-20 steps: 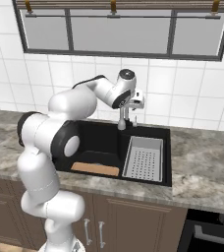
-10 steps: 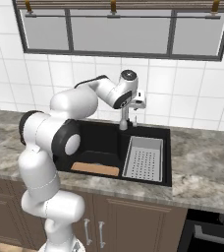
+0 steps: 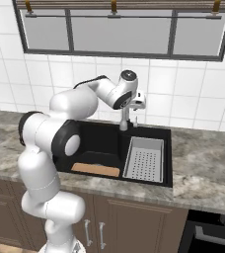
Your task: Turn on the sink faucet with hot water and rinse the cutting board for ten seconds, then turn off the faucet. Push the cutting board to reach the water if necessary.
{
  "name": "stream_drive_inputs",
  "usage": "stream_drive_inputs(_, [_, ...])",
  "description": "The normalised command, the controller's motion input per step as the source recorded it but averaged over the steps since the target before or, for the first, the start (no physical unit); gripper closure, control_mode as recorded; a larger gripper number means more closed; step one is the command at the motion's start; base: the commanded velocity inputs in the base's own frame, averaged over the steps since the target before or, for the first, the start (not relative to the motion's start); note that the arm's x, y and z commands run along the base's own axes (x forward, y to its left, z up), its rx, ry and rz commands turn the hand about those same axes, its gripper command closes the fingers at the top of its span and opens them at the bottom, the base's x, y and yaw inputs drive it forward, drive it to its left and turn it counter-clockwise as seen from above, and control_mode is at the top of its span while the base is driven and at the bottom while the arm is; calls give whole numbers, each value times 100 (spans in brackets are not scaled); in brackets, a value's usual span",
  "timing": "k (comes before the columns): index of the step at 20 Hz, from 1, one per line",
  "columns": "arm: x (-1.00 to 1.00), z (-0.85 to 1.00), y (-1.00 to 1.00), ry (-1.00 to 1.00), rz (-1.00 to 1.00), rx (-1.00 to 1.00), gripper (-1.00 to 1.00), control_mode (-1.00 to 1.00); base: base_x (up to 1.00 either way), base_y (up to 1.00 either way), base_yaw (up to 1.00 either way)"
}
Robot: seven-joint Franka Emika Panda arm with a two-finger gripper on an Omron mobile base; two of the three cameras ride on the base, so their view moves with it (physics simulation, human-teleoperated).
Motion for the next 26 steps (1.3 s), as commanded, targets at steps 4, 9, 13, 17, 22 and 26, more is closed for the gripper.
stream_drive_inputs(4, [3, -4, 32, 0, 0, 0, -100, -100, 0, 0, 0])
stream_drive_inputs(9, [5, -4, 33, 0, 0, 0, -100, -100, 0, 0, 0])
stream_drive_inputs(13, [6, -5, 39, 0, 0, 0, -100, -100, 0, 0, 0])
stream_drive_inputs(17, [8, -9, 48, 0, 0, 0, -100, -100, 0, 0, 0])
stream_drive_inputs(22, [9, -12, 51, 0, -1, 0, -100, -100, 0, 0, 0])
stream_drive_inputs(26, [11, -13, 51, 0, -1, 0, -100, -100, 0, 0, 0])
